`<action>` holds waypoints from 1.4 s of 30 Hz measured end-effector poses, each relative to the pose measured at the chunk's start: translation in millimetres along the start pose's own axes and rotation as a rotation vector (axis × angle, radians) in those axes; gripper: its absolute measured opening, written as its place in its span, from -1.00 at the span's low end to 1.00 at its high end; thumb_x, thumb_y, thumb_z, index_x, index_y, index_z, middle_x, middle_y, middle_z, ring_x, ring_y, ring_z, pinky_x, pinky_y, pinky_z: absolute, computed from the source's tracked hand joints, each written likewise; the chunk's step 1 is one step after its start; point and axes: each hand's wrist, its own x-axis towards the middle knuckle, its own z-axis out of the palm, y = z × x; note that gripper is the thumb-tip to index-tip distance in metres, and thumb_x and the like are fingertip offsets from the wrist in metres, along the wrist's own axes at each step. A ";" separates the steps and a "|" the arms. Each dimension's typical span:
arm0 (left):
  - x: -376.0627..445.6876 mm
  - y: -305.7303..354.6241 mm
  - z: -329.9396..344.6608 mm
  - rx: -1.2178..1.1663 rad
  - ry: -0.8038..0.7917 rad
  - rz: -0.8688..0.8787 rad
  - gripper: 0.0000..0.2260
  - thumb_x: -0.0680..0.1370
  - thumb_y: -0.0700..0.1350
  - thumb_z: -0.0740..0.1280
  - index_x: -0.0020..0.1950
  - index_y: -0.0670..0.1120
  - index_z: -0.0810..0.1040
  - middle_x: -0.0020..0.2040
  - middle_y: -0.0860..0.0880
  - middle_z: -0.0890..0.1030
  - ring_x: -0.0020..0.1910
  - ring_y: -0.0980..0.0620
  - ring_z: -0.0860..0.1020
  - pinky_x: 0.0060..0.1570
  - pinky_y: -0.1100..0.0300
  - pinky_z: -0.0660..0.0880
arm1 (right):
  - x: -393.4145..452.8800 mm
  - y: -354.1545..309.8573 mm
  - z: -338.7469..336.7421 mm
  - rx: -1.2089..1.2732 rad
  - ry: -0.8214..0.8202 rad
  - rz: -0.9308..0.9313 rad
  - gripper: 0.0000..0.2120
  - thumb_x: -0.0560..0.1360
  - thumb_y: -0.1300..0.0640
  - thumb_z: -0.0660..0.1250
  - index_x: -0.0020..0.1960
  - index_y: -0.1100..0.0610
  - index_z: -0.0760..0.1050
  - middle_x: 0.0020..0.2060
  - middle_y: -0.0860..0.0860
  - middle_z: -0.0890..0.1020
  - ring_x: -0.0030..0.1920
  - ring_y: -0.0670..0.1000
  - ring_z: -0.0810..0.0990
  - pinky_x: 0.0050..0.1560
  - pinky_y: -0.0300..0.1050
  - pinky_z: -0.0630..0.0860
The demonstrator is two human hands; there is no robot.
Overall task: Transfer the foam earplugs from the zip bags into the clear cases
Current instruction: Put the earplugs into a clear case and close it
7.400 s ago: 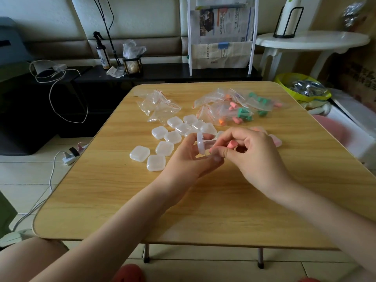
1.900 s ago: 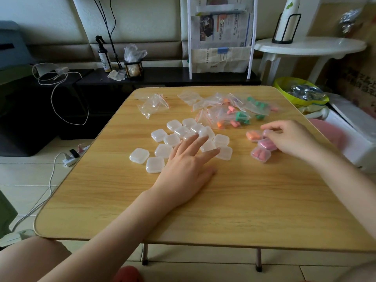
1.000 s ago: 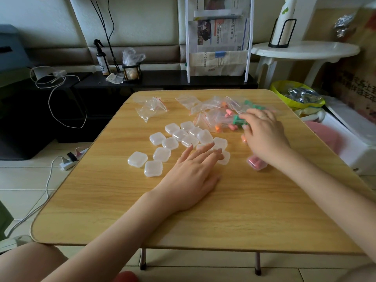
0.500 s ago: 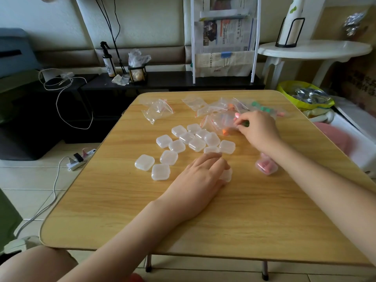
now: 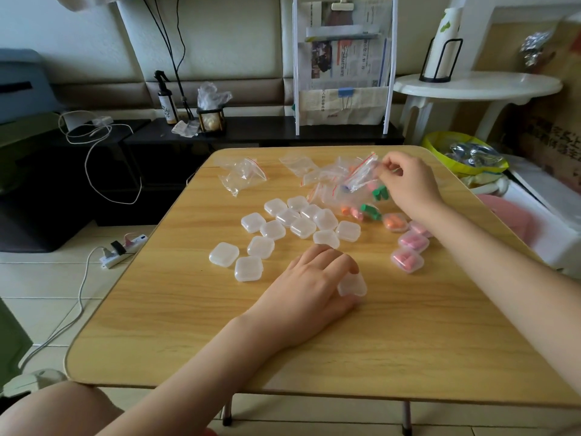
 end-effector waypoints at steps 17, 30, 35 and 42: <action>7.4 2.0 -9.4 -0.491 0.224 -0.309 -0.49 0.39 0.22 0.40 0.25 0.03 0.42 0.19 0.13 0.52 0.25 0.22 0.43 0.27 0.28 0.36 | -84.3 -60.9 -40.7 0.954 -0.133 0.394 -0.86 0.53 0.29 0.32 -0.10 0.11 0.40 -0.11 0.12 0.66 -0.15 0.08 0.70 -0.28 -0.09 0.52; 12.1 3.6 -31.9 -0.864 0.479 -0.481 -0.95 0.49 -0.29 0.39 -0.15 -0.17 0.58 -0.29 0.01 0.59 -0.26 0.01 0.67 -0.27 0.22 0.59 | -104.9 -56.9 -39.1 0.797 -0.388 0.377 -0.83 0.49 0.24 0.37 0.08 0.13 0.59 -0.18 0.04 0.65 -0.20 -0.02 0.62 -0.13 -0.11 0.64; 12.5 4.8 -31.7 -0.684 0.475 -0.498 -0.89 0.48 -0.20 0.42 -0.05 -0.06 0.54 -0.14 0.03 0.58 -0.21 0.09 0.62 -0.22 0.22 0.56 | -105.5 -54.5 -35.2 0.758 -0.353 0.405 -0.80 0.45 0.27 0.40 0.07 0.21 0.62 -0.26 0.00 0.65 -0.23 -0.05 0.58 -0.12 -0.12 0.64; 8.3 19.7 -36.4 -0.557 0.569 -0.326 -0.76 0.39 -0.08 0.51 -0.14 -0.01 0.45 -0.21 0.12 0.52 -0.21 0.15 0.50 -0.17 0.22 0.48 | -111.2 -59.4 -34.3 0.757 -0.205 0.340 -0.91 0.44 0.22 0.44 -0.20 0.10 0.56 -0.34 0.01 0.60 -0.28 -0.09 0.56 -0.29 -0.28 0.52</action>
